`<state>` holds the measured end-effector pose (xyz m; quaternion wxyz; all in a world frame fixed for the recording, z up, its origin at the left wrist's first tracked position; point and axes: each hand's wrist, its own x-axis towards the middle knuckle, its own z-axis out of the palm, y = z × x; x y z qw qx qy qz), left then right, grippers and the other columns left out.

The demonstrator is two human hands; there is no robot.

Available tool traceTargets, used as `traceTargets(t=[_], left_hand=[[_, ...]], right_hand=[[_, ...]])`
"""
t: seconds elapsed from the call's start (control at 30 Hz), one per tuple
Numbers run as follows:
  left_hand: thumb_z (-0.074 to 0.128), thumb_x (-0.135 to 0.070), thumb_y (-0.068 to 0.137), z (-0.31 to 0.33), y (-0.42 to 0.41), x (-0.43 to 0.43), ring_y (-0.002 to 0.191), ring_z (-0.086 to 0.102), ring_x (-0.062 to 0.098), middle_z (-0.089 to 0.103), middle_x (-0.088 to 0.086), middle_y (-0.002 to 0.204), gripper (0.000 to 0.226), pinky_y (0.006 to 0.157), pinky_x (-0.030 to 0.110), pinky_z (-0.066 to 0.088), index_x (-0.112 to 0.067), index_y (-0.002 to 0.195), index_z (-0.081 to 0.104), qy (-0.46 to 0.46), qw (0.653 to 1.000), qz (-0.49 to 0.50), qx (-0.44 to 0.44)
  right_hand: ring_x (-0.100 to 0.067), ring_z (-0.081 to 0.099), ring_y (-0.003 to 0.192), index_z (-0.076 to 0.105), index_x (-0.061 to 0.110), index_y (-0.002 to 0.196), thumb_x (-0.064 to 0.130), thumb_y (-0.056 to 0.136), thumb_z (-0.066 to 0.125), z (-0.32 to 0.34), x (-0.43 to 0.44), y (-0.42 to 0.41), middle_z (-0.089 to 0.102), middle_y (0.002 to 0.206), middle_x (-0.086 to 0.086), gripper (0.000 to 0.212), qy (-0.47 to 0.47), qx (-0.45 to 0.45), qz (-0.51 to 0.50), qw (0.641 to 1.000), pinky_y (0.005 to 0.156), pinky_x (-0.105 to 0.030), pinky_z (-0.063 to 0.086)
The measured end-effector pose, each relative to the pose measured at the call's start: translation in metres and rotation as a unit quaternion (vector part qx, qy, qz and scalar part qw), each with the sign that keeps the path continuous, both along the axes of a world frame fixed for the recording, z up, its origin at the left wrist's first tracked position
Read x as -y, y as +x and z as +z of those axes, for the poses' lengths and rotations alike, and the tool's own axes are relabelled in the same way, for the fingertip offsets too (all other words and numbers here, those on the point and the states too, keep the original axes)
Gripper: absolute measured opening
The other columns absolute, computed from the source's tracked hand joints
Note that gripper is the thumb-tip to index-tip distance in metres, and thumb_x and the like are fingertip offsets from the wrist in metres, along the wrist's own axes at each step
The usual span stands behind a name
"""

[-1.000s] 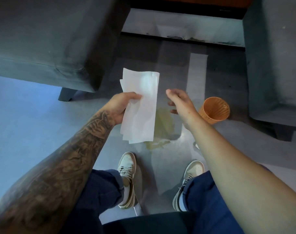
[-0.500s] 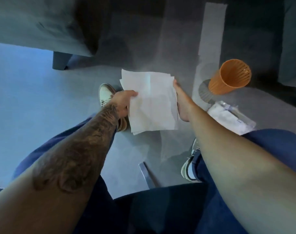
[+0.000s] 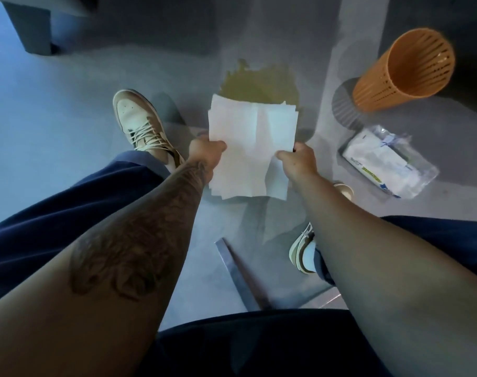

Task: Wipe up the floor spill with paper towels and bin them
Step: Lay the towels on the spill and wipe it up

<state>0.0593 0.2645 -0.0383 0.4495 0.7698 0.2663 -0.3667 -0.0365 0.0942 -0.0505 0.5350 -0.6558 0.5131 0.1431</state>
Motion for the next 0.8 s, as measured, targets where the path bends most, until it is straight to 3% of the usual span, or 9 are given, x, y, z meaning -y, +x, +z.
traceTargets(t=[0.1,0.27,0.33,0.43,0.57,0.7,0.73,0.8], left_hand=[[0.066,-0.009,0.087,-0.019,0.023,0.012,0.089,0.07,0.026,0.072,0.007,0.097,0.017,0.082,0.036,0.06,-0.005,0.102,0.071,0.036,0.996,0.003,0.083],[0.057,-0.001,0.084,-0.039,0.061,0.03,0.063,0.06,0.014,0.063,-0.003,0.072,0.015,0.058,0.021,0.05,-0.008,0.088,0.071,0.059,0.989,-0.018,0.136],[0.057,-0.001,0.084,-0.047,0.076,0.037,0.069,0.064,0.015,0.066,-0.004,0.077,0.02,0.061,0.02,0.054,-0.011,0.093,0.072,0.075,0.986,-0.054,0.136],[0.062,-0.004,0.083,-0.061,0.096,0.043,0.075,0.07,0.02,0.069,-0.002,0.079,0.017,0.07,0.028,0.061,-0.012,0.092,0.074,0.087,0.984,-0.086,0.13],[0.063,-0.004,0.089,-0.08,0.109,0.052,0.065,0.059,0.007,0.059,-0.009,0.073,0.013,0.06,0.016,0.053,-0.016,0.092,0.066,0.083,0.986,-0.093,0.115],[0.067,-0.005,0.082,-0.102,0.112,0.052,0.085,0.071,0.024,0.069,0.001,0.083,0.011,0.077,0.03,0.061,-0.016,0.084,0.068,0.098,0.984,-0.086,0.118],[0.066,-0.008,0.081,-0.106,0.111,0.053,0.09,0.071,0.027,0.072,0.004,0.089,0.01,0.081,0.033,0.06,-0.014,0.087,0.071,0.108,0.983,-0.091,0.121],[0.064,-0.021,0.081,-0.11,0.108,0.054,0.109,0.065,0.029,0.068,0.009,0.115,0.031,0.094,0.036,0.055,-0.013,0.111,0.068,0.161,0.971,-0.113,0.134]], right_hand=[[-0.02,0.062,0.085,0.068,0.009,0.109,0.007,0.084,0.063,-0.013,0.013,0.023,0.069,0.102,-0.005,0.026,-0.02,0.018,0.003,1.0,0.073,-0.026,0.047],[-0.019,0.062,0.083,0.068,0.006,0.109,0.003,0.083,0.062,-0.033,0.035,0.064,0.069,0.101,-0.005,0.027,-0.057,0.043,0.01,0.997,0.059,-0.017,0.045],[-0.02,0.065,0.084,0.068,0.007,0.106,0.004,0.081,0.062,-0.044,0.045,0.078,0.069,0.099,-0.003,0.026,-0.071,0.036,0.014,0.997,0.06,-0.017,0.044],[-0.016,0.06,0.074,0.065,0.006,0.098,0.006,0.08,0.062,-0.059,0.059,0.092,0.064,0.086,0.003,0.019,-0.083,0.018,0.043,0.995,0.056,-0.018,0.042],[-0.017,0.058,0.076,0.063,0.003,0.102,0.007,0.08,0.063,-0.081,0.071,0.104,0.062,0.088,0.002,0.022,-0.098,0.011,0.068,0.993,0.058,-0.019,0.042],[-0.017,0.058,0.083,0.061,0.01,0.102,0.01,0.08,0.066,-0.099,0.073,0.108,0.061,0.093,0.003,0.022,-0.117,0.002,0.076,0.99,0.068,-0.022,0.043],[-0.017,0.059,0.087,0.06,0.013,0.104,0.011,0.08,0.067,-0.102,0.073,0.108,0.062,0.097,0.003,0.025,-0.112,0.0,0.075,0.991,0.07,-0.023,0.045],[-0.018,0.061,0.099,0.057,0.017,0.116,0.016,0.08,0.069,-0.109,0.072,0.105,0.063,0.111,0.002,0.037,-0.118,-0.002,0.075,0.99,0.081,-0.027,0.05]])
